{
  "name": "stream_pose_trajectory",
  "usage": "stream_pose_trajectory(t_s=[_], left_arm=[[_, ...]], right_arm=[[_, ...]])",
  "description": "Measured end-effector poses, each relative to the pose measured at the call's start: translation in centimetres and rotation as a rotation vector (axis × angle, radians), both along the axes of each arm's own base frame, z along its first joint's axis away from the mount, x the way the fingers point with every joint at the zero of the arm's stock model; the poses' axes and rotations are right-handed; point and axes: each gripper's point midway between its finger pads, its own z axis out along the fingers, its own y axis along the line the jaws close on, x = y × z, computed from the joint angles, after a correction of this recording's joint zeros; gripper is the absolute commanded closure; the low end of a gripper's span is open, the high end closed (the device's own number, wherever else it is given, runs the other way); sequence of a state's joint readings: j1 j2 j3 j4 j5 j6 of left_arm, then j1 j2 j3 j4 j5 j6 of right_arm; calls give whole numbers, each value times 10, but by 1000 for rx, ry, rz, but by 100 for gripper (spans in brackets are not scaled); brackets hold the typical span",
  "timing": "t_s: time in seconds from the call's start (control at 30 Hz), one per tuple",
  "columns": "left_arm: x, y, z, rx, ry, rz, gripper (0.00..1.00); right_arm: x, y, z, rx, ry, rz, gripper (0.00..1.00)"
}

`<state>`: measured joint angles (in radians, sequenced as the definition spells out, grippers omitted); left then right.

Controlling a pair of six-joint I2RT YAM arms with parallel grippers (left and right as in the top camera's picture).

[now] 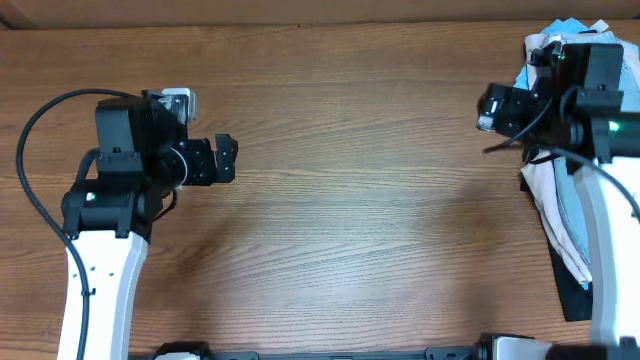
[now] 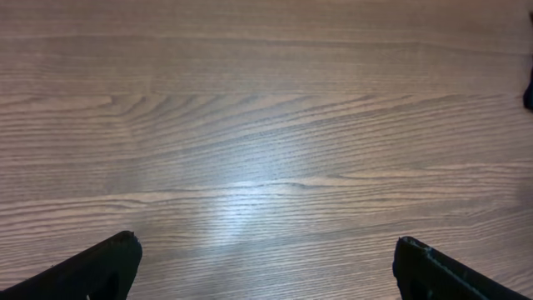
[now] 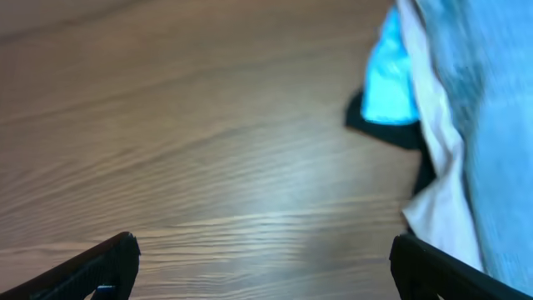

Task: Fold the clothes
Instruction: 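Reach the right gripper into the clothes pile and grasp the light-blue jeans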

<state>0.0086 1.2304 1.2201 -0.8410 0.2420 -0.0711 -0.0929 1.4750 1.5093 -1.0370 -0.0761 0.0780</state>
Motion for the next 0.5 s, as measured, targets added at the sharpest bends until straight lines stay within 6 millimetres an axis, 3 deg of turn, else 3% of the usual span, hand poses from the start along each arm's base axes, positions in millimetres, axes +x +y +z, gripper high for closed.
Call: stream_pose_trajectory(t_s=[0.13,0.37,0.5], left_arm=[[3,0,-6,-1,17,-2,0],[6,0,-15,-2,46,-2,0],[9,-1,-24,-5,73,-4,0]], right_arm=[[5,-46,-25,7,65,-130,0],[6,-165,-63,59,77,-457,0],[-1,-212,-80,96,62,-562,0]])
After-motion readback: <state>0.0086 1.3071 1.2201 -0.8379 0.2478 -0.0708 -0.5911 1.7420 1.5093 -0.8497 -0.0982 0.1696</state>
